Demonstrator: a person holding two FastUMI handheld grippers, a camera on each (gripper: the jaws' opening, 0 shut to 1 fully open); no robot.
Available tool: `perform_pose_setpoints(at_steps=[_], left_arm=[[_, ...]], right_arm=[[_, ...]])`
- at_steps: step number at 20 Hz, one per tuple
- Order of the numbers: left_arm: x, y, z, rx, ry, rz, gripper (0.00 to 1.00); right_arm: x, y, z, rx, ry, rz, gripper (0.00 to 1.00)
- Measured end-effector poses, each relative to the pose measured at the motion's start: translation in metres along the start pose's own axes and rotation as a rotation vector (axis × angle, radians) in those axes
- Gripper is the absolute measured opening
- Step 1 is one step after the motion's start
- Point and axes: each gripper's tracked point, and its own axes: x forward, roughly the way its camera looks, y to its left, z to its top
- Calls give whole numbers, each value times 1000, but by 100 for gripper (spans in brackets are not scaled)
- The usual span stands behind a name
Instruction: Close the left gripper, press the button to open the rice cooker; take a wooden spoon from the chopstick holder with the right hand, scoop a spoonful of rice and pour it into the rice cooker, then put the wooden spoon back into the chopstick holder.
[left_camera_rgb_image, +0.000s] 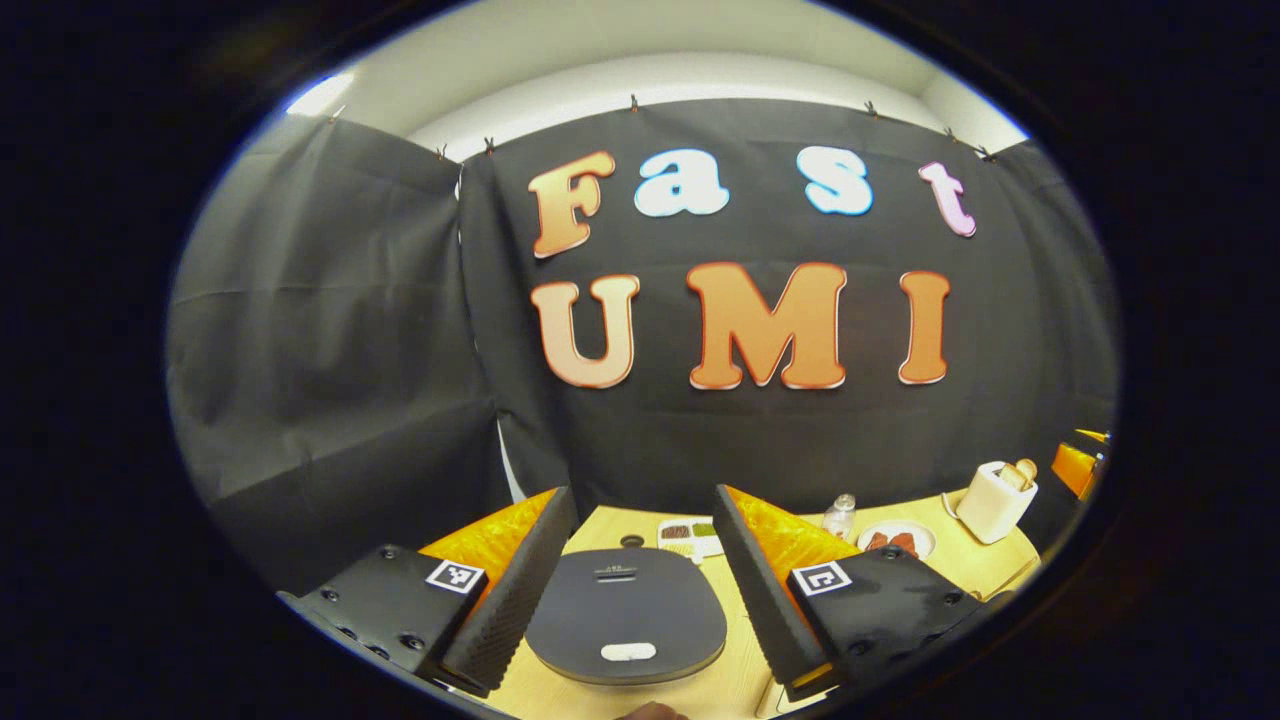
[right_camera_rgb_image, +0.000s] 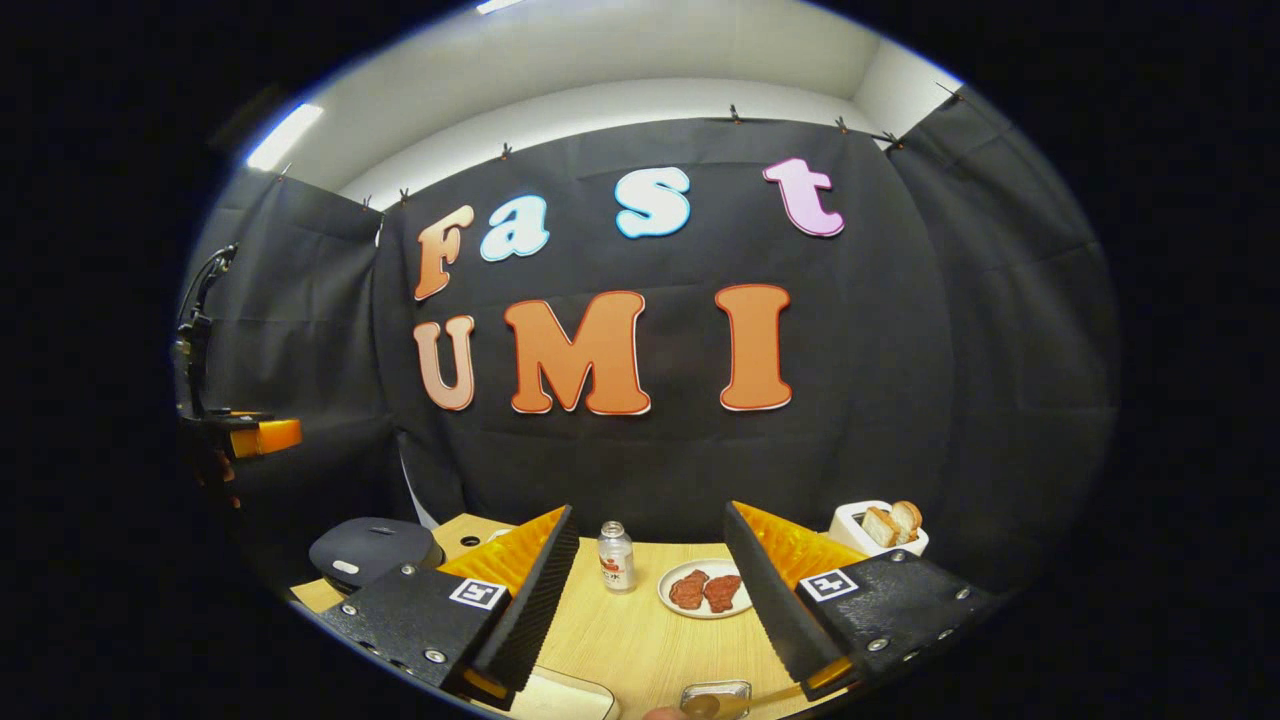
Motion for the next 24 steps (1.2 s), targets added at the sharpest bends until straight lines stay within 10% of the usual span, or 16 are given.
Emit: perform_pose_setpoints(at_steps=[24], left_arm=[[-44,-7,33,37,-276,69,100]], right_arm=[[29,92,24,-44,-130,192,92]])
